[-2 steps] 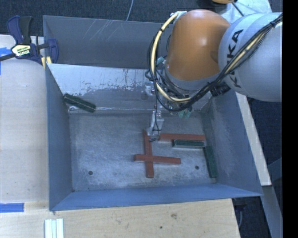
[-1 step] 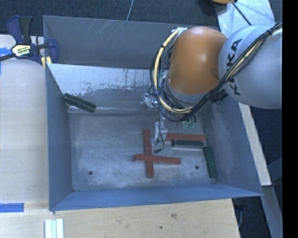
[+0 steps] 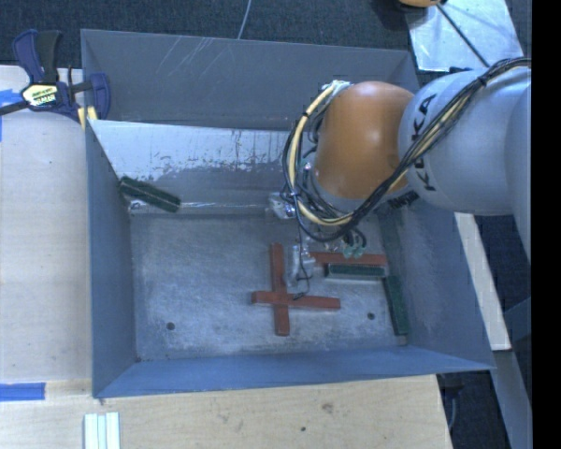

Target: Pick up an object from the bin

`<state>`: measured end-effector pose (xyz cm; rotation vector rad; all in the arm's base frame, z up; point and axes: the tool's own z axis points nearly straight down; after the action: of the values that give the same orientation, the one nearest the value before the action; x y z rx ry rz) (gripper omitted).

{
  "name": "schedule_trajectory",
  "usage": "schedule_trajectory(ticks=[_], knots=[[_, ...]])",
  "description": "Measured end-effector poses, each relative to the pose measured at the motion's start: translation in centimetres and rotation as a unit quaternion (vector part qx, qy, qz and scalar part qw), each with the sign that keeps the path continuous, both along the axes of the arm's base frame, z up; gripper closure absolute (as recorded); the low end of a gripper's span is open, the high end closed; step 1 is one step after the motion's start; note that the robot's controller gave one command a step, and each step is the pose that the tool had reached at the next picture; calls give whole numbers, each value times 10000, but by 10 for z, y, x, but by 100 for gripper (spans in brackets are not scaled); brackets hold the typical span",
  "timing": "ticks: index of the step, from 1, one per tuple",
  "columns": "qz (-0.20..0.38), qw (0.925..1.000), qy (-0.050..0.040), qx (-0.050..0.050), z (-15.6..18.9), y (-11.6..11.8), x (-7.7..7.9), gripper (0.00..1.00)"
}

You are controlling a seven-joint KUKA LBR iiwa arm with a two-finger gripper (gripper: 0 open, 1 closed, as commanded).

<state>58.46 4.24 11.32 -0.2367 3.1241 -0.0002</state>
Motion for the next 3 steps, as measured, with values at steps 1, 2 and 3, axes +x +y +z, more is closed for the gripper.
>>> schedule_trajectory(ticks=[1,2,3], knots=[[-593,9982,-28,9,-39,-15,-2,100],[-593,9982,-27,10,-39,-15,-2,100],[-712,9975,-45,1,-39,3,-26,100]])
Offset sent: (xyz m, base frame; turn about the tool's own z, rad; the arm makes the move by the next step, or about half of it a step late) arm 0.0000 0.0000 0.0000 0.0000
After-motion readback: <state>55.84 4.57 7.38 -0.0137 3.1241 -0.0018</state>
